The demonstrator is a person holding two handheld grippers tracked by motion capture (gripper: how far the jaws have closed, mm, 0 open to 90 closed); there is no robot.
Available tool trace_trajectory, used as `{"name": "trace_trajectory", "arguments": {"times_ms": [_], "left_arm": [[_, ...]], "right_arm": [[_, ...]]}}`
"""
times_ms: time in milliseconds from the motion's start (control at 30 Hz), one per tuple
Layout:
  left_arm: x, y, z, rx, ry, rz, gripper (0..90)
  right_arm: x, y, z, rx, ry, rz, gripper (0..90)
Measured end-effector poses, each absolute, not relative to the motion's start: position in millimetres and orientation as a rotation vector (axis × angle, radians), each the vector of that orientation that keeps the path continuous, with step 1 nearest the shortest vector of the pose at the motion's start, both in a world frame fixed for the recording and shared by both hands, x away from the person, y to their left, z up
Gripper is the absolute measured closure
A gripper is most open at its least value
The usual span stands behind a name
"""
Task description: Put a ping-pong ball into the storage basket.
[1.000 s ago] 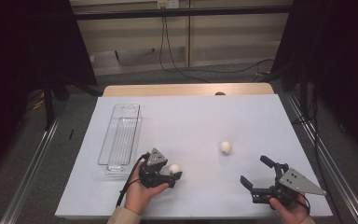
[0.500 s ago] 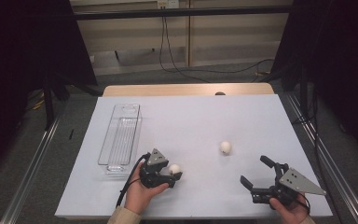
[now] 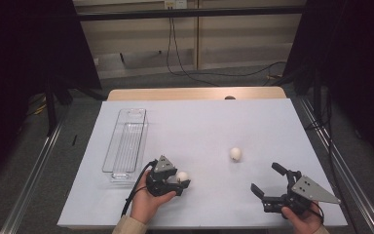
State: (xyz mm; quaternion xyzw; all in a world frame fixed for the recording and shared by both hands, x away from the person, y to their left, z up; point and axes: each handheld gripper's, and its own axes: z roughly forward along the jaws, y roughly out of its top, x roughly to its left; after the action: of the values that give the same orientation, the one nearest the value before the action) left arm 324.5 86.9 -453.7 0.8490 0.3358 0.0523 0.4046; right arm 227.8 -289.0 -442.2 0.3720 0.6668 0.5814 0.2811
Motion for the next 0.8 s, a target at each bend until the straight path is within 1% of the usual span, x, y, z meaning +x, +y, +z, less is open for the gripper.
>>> {"name": "trace_trajectory", "arguments": {"times_ms": [500, 800], "left_arm": [[325.3, 85.9, -454.8, 2.151, 0.849, 0.122, 39.6], [325.4, 85.2, -455.9, 2.154, 0.857, 0.118, 40.7]], "right_arm": [[227.6, -288.5, -442.2, 0.996, 1.788, 1.558, 1.2], [227.6, -288.5, -442.2, 0.994, 1.792, 1.556, 1.2]]}}
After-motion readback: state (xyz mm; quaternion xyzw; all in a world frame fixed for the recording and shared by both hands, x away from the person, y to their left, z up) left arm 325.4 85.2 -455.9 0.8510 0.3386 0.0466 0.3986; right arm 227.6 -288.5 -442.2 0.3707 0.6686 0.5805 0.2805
